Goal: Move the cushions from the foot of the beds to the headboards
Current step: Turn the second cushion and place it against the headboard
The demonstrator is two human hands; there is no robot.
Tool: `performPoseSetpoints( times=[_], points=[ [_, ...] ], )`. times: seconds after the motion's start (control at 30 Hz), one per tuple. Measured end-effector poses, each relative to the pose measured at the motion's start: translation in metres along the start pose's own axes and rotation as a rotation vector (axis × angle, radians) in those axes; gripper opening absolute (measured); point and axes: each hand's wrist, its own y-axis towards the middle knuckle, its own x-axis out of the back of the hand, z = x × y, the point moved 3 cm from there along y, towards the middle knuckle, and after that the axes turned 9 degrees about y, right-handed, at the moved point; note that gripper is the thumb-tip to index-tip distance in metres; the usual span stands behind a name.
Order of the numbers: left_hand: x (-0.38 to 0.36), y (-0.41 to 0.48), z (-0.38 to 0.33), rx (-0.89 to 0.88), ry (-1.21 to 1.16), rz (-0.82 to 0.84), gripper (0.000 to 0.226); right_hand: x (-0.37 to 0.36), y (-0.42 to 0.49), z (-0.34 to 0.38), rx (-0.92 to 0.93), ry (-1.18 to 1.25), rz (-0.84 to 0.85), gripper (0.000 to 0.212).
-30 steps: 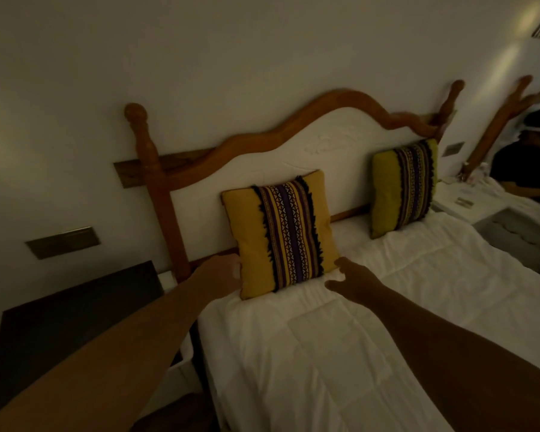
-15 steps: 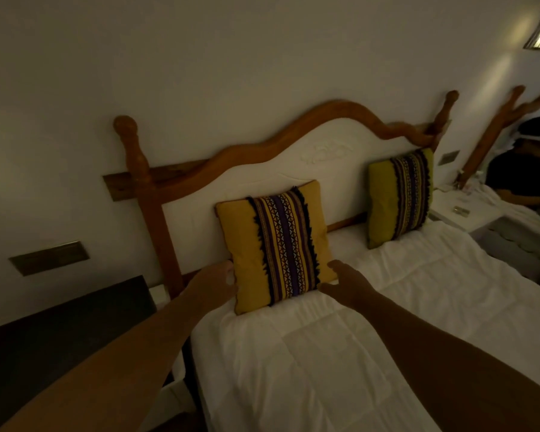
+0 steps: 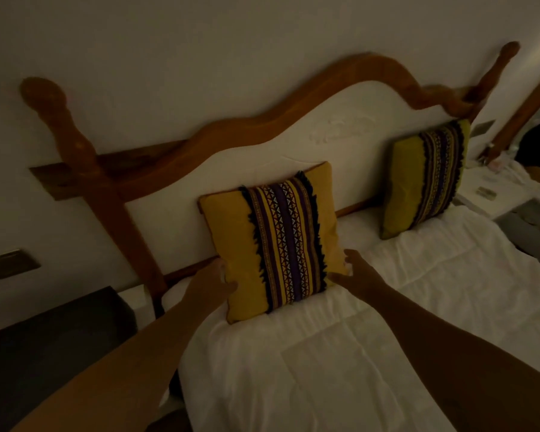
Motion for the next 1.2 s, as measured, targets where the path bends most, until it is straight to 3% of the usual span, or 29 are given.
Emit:
performPoseSetpoints(
  times=[0.2, 0.33, 0.47, 0.6, 0.8, 0.9, 0.97, 1.03, 1.2],
  points=[
    [-0.034, 0.08, 0.033, 0.066, -0.067, 0.041, 0.057, -0.007, 0.093, -0.021, -0.046, -0.049, 0.025, 0.093],
    [-0.057, 0.124, 0.057, 0.18, -0.201, 0.067, 0.087, -0.021, 0.152, -0.041, -0.08, -0.04, 0.016, 0.092],
    [-0.085, 0.161, 0.081, 0.282, -0.265, 0.072, 0.101, -0.028, 0.209, -0.066, -0.12, 0.125, -0.11, 0.083],
    [-0.113, 0.187, 0.095, 0.271, -0.328, -0.003, 0.114, -0.027, 0.254, -0.096, -0.173, 0.302, -0.208, 0.075],
    [-0.134, 0.214, 0.111, 0.309, -0.516, -0.069, 0.132, -0.04, 0.315, -0.116, -0.148, 0.406, -0.052, 0.07],
    [-0.141, 0.22, 0.117, 0.323, -0.581, -0.071, 0.127, -0.048, 0.333, -0.117, -0.116, 0.47, 0.023, 0.08],
    [-0.148, 0.222, 0.121, 0.358, -0.622, -0.095, 0.109, -0.052, 0.336, -0.115, -0.106, 0.485, 0.043, 0.082],
    [-0.151, 0.222, 0.123, 0.377, -0.636, -0.118, 0.094, -0.054, 0.333, -0.112, -0.095, 0.498, 0.03, 0.078],
    [-0.148, 0.21, 0.123, 0.419, -0.607, -0.165, 0.087, -0.052, 0.307, -0.094, -0.062, 0.521, 0.014, 0.068]
  ],
)
